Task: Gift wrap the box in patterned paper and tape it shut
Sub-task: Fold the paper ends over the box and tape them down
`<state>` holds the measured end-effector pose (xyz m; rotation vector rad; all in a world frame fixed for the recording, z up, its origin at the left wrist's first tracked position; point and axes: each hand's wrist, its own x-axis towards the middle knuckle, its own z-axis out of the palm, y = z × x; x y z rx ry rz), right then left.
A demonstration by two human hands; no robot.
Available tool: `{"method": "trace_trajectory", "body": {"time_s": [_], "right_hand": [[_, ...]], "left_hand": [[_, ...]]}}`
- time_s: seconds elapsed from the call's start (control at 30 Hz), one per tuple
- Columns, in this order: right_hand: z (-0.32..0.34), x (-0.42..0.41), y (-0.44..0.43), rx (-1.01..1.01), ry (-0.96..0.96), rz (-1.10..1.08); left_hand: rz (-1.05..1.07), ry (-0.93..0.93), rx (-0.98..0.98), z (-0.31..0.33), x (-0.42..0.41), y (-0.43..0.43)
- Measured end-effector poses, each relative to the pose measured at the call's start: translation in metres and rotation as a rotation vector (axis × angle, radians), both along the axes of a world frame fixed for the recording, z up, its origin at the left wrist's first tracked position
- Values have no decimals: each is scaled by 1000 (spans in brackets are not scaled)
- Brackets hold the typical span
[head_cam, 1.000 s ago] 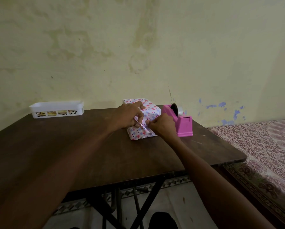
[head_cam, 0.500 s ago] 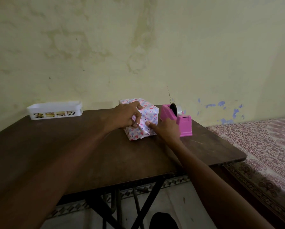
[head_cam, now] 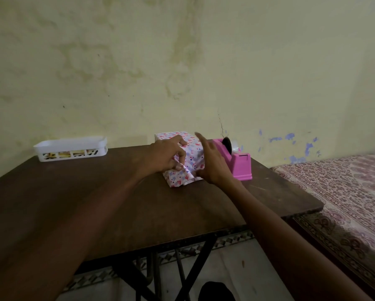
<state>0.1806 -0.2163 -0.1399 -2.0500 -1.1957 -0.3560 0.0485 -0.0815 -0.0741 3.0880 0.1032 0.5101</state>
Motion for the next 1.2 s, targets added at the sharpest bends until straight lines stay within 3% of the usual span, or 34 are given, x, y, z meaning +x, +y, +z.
{"method": "trace_trajectory", "body": {"time_s": [0.13,0.3,0.37,0.5,0.67,0.73,0.8,0.9,0.97,1.2], "right_hand": [[2,8,1,-94,-140,-29],[4,12,0,-49,-129,-4],[5,11,-2,-39,-134,-6],[7,7,-9,-49,-80,29],[-2,-9,-18,349,-13,-277],[-4,-11,-25,434,206,-164],[-8,-12,-30,339,420,92],[-17,-13,-29,119,213,141],[-22,-15,-22,117,92,66],[-19,-18,-9,141,78,-49]], "left_hand": [[-21,-17,37,-6,0,4],[-92,-81,400,-20,1,10],[-127,-87,461,-19,4,10],[-96,-74,376,-12,7,11],[-67,-83,306,-4,14,6],[-59,-90,310,-3,15,1],[-46,-114,296,-4,16,0],[-26,-135,289,-6,15,-3],[-23,-132,277,-6,15,-4],[-40,-205,190,-3,17,-3]]}}
